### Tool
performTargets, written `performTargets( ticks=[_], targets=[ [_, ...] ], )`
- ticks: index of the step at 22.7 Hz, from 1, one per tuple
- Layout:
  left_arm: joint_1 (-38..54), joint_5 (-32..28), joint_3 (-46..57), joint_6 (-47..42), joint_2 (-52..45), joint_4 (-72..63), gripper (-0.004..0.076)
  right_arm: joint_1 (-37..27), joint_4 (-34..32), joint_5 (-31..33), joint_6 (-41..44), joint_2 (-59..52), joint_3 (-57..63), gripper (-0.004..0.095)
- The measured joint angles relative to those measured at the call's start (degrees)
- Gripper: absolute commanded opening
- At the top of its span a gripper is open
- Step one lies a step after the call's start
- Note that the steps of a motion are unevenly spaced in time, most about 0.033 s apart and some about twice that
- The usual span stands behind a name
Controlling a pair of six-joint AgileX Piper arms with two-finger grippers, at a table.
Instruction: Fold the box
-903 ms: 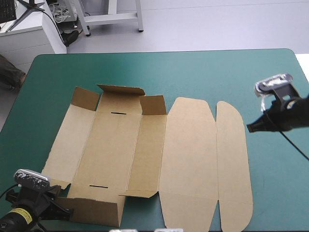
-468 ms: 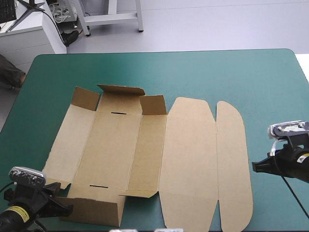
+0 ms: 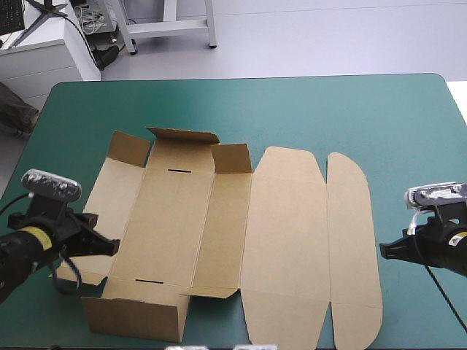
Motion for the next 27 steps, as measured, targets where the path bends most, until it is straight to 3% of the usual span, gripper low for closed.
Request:
performTargets(
  ticks=[5, 8, 11, 16, 23, 27],
  targets=[
    [2.4, -4.2, -5.7, 0.0, 10.4, 1.4, -0.0008, 0.0, 0.1, -0.2, 0.0, 0.0, 0.0, 0.0061],
    [9.3, -4.8, -10.3, 2.9, 15.8, -0.9, -0.0004, 0.0, 0.1, -0.2, 0.0, 0.0, 0.0, 0.0061],
    [28.0, -1.7, -17.2, 15.5, 23.5, -15.8, -0.0002, 0.0, 0.5, -0.2, 0.0, 0.0, 0.0, 0.0061],
    [53.7, 6.6, -19.1, 30.8, 33.5, -36.4, -0.0002, 0.0, 1.6, -0.7, -0.2, 0.0, 0.0, 0.0061],
    [57.0, 7.2, -18.9, 33.2, 36.2, -30.0, 0.0001, 0.0, 1.7, -1.0, -0.2, 0.0, 0.0, 0.0034],
    [56.7, 7.2, -18.9, 33.3, 36.2, -27.9, 0.0202, -0.1, 2.1, -1.0, -0.2, 0.0, 0.0, -0.0010]
  ],
)
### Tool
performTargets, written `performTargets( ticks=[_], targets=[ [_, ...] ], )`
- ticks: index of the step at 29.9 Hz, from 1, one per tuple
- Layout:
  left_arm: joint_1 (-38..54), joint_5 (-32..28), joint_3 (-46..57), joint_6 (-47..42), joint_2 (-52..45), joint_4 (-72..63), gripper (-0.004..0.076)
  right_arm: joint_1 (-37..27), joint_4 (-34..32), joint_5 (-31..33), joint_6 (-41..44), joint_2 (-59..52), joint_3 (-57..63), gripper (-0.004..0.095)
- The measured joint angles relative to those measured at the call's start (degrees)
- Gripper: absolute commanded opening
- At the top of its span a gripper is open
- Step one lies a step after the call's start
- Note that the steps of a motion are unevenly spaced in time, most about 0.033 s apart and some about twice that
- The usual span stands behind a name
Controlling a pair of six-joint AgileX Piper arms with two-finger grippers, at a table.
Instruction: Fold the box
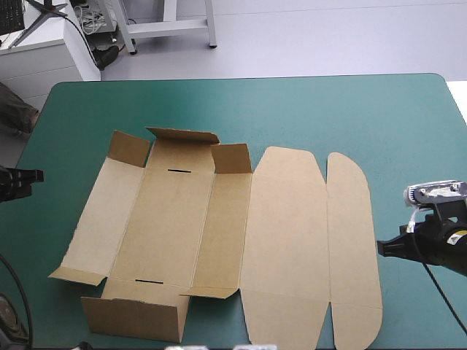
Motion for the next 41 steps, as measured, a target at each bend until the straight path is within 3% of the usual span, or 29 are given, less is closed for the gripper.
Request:
performTargets(
  ticks=[4, 7, 18, 28, 35, 41],
  targets=[
    [-1.3, 0.0, 0.0, 0.1, 0.0, 0.1, 0.0474, 0.0, 0.1, 0.1, 0.0, 0.0, 0.0, -0.0019],
    [-1.7, 0.1, 0.0, -0.6, 0.0, -0.1, 0.0594, 0.0, 0.1, 0.2, 0.0, 0.0, 0.0, -0.0019],
    [-1.8, -0.1, 2.2, -0.6, 0.0, -0.1, 0.0598, 0.0, 0.4, 1.2, 0.0, 0.0, 0.0, -0.0019],
    [-1.8, -4.9, 18.4, 8.9, 0.0, -0.8, 0.0598, 0.0, 0.4, 1.5, 0.0, 0.0, 0.0, -0.0019],
    [-1.8, -10.6, 23.1, 14.5, 0.0, -3.2, 0.0598, 0.0, 0.4, 1.5, 0.0, 0.0, 0.0, -0.0019],
    [-1.8, -10.3, 23.4, 17.2, 3.0, -8.4, 0.0598, 0.0, 0.6, 1.5, 0.0, 0.0, 0.0, -0.0019]
  ],
)
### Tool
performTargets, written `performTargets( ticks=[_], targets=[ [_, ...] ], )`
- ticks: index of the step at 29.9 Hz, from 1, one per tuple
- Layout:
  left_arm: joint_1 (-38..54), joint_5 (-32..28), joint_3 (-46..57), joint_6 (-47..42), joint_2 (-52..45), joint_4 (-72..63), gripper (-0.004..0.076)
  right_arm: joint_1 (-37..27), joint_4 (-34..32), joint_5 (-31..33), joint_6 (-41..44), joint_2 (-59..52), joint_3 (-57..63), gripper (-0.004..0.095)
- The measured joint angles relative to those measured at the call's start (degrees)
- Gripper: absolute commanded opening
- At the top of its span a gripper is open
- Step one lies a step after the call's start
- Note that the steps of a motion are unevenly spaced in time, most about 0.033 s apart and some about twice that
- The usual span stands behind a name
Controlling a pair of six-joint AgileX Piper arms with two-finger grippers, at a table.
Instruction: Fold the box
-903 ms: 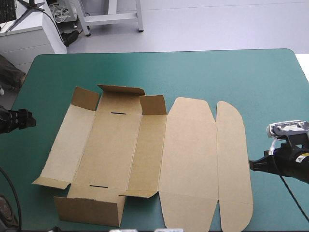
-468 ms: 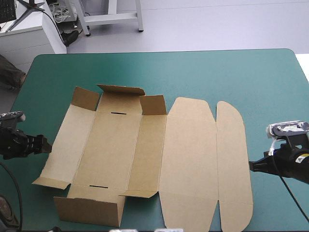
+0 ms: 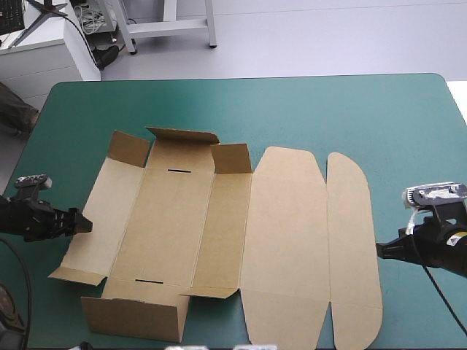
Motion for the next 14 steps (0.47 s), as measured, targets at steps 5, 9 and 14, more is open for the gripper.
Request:
performTargets(
  ticks=[5, 9, 14],
  targets=[
    [0.0, 6.0, 0.0, 2.3, 5.3, -4.5, 0.0598, 0.0, 0.0, 0.0, 0.0, 0.0, 0.0, -0.0019],
    [0.0, 7.6, -0.1, 3.2, 7.4, -6.6, 0.0598, 0.0, 0.0, 0.0, 0.0, 0.0, 0.0, -0.0019],
    [-1.4, 7.9, -0.1, 3.6, 8.0, -8.5, 0.0598, 0.0, 0.1, -0.2, 0.0, 0.0, 0.0, -0.0019]
  ],
)
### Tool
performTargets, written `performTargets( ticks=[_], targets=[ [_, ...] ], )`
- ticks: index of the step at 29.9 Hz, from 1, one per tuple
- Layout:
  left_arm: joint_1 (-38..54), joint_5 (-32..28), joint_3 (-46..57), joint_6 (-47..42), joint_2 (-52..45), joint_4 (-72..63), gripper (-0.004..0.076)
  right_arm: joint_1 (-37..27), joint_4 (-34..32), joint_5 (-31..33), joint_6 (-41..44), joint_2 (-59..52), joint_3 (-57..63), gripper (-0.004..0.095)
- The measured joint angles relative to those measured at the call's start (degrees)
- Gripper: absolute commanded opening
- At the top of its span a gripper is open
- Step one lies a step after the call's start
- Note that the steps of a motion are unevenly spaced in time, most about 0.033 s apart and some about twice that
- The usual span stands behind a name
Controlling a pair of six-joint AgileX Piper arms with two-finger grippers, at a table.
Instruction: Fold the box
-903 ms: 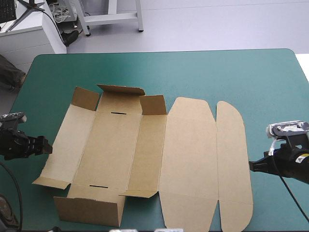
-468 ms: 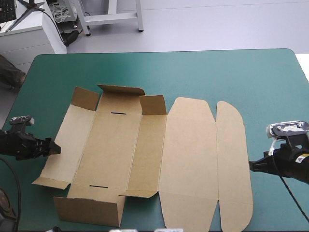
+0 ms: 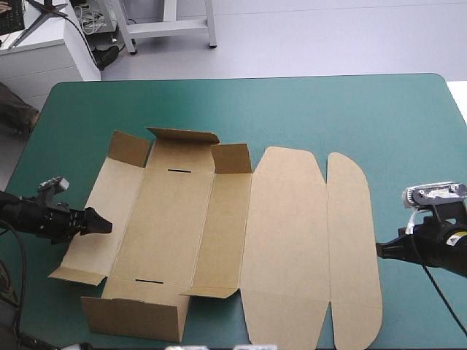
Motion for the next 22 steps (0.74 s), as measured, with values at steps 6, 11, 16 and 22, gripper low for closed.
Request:
performTargets(
  ticks=[6, 11, 16, 22],
  targets=[
    [-6.6, -0.1, -0.3, 0.0, 0.0, 1.5, 0.0598, 0.0, 0.0, -0.1, 0.0, 0.0, 0.0, -0.0019],
    [-8.2, 0.0, -1.2, -0.9, -0.1, 3.2, 0.0554, 0.0, 0.0, -0.1, 0.0, 0.0, 0.0, -0.0019],
    [-8.5, 0.0, -2.0, -1.7, 0.3, 4.0, 0.0353, 0.0, 0.0, -0.2, 0.0, 0.0, 0.0, -0.0019],
    [-8.5, -0.1, -2.1, -2.0, 0.3, 5.3, 0.0000, 0.0, 0.2, -0.2, 0.0, 0.0, 0.0, -0.0019]
  ],
)
